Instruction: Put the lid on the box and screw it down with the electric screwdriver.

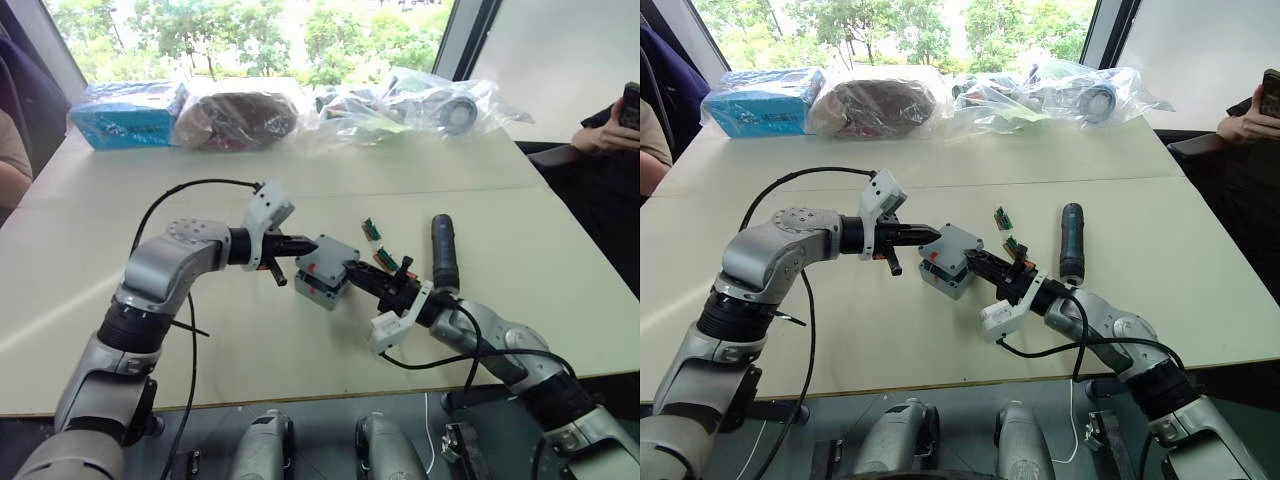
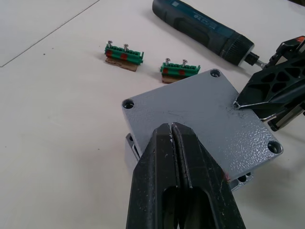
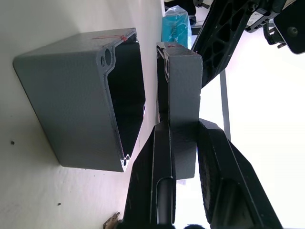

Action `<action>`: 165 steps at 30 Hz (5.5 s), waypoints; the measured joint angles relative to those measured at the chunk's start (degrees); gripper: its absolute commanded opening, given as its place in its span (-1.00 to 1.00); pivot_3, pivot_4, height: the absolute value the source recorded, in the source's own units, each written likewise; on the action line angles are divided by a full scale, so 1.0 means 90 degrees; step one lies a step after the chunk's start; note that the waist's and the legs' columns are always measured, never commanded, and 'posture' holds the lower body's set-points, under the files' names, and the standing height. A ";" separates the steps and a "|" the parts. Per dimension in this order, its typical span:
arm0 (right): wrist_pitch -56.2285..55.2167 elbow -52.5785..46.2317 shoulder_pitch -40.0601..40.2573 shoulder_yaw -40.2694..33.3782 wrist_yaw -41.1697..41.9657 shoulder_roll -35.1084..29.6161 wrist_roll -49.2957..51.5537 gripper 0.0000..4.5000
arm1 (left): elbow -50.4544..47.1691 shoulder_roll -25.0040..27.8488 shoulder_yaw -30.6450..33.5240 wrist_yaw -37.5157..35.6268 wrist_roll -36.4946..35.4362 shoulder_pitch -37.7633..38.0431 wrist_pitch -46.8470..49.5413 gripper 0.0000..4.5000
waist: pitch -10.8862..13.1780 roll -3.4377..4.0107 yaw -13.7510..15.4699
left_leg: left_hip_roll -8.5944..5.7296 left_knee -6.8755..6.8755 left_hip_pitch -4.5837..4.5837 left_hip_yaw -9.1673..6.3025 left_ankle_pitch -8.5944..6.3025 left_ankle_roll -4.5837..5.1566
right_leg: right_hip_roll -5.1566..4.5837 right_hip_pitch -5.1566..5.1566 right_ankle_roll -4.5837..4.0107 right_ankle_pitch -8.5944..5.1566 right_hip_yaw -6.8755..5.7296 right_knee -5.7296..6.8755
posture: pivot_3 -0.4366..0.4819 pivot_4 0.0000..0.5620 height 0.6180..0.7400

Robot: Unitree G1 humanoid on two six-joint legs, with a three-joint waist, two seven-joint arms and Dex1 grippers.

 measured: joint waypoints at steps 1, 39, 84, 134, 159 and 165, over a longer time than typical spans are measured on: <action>0.0000 0.0000 0.0031 0.0000 0.0000 0.0000 0.0000 -0.95 | 0.0000 0.0013 -0.0036 -0.0015 0.0032 0.0018 -0.0019 -0.99 | 0.0000 0.0000 -0.0001 | 0.0000 0.0000 0.0000 0.0000 0.0000 0.0000 | 0.0000 0.0000 0.0000 0.0000 0.0000 0.0000 | -0.05 -0.47 1.00; -0.0108 0.0338 0.0187 -0.0029 -0.0010 0.0206 0.0220 0.45 | 0.0107 0.0218 -0.1118 -0.0356 0.1256 -0.0139 -0.0441 -1.00 | -0.0015 -0.0008 -0.0007 | 0.0011 -0.0028 0.0176 -0.0003 -0.0011 0.0011 | -0.0004 0.0176 -0.0032 -0.0047 -0.0001 -0.0029 | -0.05 -0.47 1.00; 0.5492 -0.2467 0.1921 -0.0918 0.3829 0.0927 0.6345 -0.97 | 0.0707 0.0281 0.0358 0.0291 0.0815 0.0177 -0.0300 -1.00 | -0.0015 -0.0014 0.0020 | 0.0007 -0.0108 0.0190 -0.0005 -0.0015 0.0004 | -0.0038 0.0165 -0.0040 -0.0050 -0.0010 -0.0090 | -0.05 -0.47 1.00; 0.7534 -0.3207 0.1891 -0.2796 0.3960 0.1130 0.7815 -0.97 | -0.0926 0.1010 0.1290 -0.0917 -0.0791 0.1443 0.0270 -1.00 | -0.0013 -0.0009 0.0114 | 0.0005 -0.0106 0.0094 -0.0003 -0.0008 -0.0004 | -0.0031 0.0084 -0.0056 -0.0034 -0.0020 -0.0095 | -0.05 -0.47 1.00; 0.7930 -0.1154 0.0127 -0.2496 0.3849 0.0730 0.7682 -0.17 | -0.0471 0.0872 0.0041 -0.1668 -0.0150 0.0703 -0.1205 -1.00 | -0.0001 0.0006 0.0130 | 0.0005 -0.0101 0.0090 0.0006 -0.0007 0.0002 | -0.0027 0.0082 -0.0056 -0.0034 -0.0015 -0.0095 | -0.05 -0.47 1.00; 0.8042 -0.1120 0.0066 -0.2473 0.3696 0.0899 0.7665 -0.36 | -0.0747 0.0872 0.0089 -0.1455 -0.0189 0.0778 -0.1115 -1.00 | 0.0000 0.0006 0.0130 | 0.0006 -0.0101 0.0090 0.0004 -0.0008 0.0002 | -0.0024 0.0082 -0.0055 -0.0034 -0.0016 -0.0093 | -0.05 -0.47 1.00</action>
